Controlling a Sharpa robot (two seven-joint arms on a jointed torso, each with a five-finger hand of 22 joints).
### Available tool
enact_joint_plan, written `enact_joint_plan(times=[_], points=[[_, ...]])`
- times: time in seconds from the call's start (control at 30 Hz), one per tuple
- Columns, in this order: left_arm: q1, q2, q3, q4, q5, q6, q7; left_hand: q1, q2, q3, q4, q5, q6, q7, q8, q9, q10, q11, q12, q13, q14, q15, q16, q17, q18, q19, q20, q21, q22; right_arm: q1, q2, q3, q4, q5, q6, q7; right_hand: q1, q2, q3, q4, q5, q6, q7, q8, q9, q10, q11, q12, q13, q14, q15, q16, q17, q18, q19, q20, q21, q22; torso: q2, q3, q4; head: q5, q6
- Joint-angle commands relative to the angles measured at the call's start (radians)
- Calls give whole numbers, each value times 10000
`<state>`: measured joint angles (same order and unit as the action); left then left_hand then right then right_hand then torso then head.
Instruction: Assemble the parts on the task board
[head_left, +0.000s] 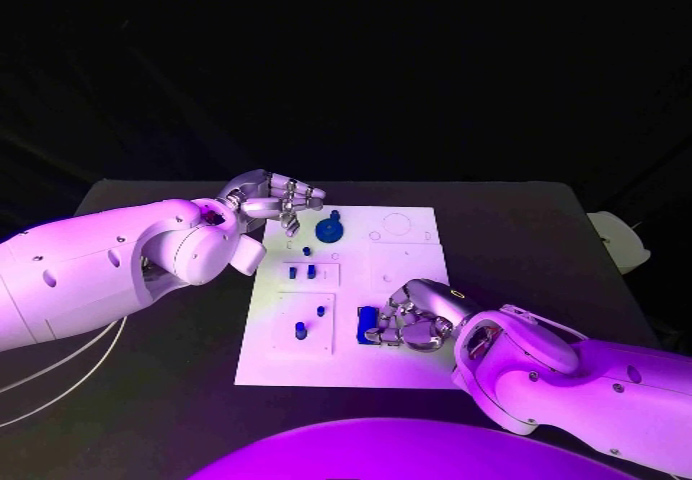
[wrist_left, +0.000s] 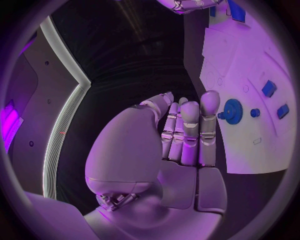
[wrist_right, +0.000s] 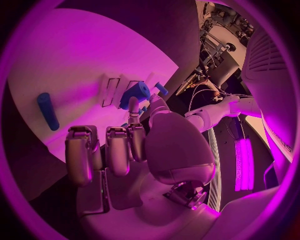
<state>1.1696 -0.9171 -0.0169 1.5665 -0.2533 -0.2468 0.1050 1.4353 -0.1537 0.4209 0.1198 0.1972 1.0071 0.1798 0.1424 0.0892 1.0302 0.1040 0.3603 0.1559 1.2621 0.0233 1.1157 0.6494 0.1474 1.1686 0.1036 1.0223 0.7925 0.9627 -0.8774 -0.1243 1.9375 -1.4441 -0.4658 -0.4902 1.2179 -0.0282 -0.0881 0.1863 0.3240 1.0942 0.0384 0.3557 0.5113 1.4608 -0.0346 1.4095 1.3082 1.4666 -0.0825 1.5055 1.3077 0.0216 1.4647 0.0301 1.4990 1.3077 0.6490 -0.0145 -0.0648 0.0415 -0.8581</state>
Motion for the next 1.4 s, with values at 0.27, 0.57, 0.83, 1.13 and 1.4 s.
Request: enact_joint_plan(times=[0.27,0.57,0.83,1.13,1.4], points=[[8,11,5,27,37,79,27,-23,82,-29,-6,18,-67,-24,46,-15,-86,5,80,16,-49,1,55,38,170,18,80,-52,-14,-18,1,-4,-182,-370,130,-170,186,99,68,-59,-86,82,-70,100,68,166,-17,158,1152,795,-106,59,1400,-81,818,-84,100,2454,-4,5,-15,-1,6],[8,-17,5,15,37,86,22,-23,82,-29,-6,18,-67,-24,46,-15,-86,5,80,16,-49,1,55,38,170,18,80,-52,-14,-19,-82,-1,-203,-842,168,-268,199,168,95,-42,-81,95,-87,134,93,230,-31,252,1249,798,-119,67,1415,-85,826,-96,121,2460,-5,10,-15,10,5],[8,-34,5,19,37,96,12,-23,82,-29,-6,18,-67,-24,46,-15,-86,5,80,16,-49,1,55,38,170,18,80,-52,-14,-20,-146,-1,-170,-896,326,-288,237,156,98,-63,-94,92,-100,153,111,233,-43,252,1251,797,-128,65,1411,-85,826,-104,121,2460,-5,5,-7,-15,-12],[8,-50,5,19,37,95,4,-23,82,-29,-6,18,-67,-24,46,-15,-86,5,80,16,-49,1,55,38,170,18,80,-52,-14,-20,-193,-2,-36,-703,568,-87,238,-16,-28,-78,-583,27,-82,234,196,212,-35,210,1230,788,-132,49,1380,-75,804,-122,70,2445,-4,2,-12,-10,-20],[8,-57,5,27,37,94,2,-23,82,-29,-6,18,-67,-24,46,-15,-86,5,80,16,-49,1,55,38,170,18,80,-52,-14,-20,-200,-2,-23,-687,610,-73,217,-35,-68,-60,-803,13,-76,271,231,219,-28,218,1247,790,-126,53,1391,-77,809,-120,82,2448,0,8,-6,-4,-40]])
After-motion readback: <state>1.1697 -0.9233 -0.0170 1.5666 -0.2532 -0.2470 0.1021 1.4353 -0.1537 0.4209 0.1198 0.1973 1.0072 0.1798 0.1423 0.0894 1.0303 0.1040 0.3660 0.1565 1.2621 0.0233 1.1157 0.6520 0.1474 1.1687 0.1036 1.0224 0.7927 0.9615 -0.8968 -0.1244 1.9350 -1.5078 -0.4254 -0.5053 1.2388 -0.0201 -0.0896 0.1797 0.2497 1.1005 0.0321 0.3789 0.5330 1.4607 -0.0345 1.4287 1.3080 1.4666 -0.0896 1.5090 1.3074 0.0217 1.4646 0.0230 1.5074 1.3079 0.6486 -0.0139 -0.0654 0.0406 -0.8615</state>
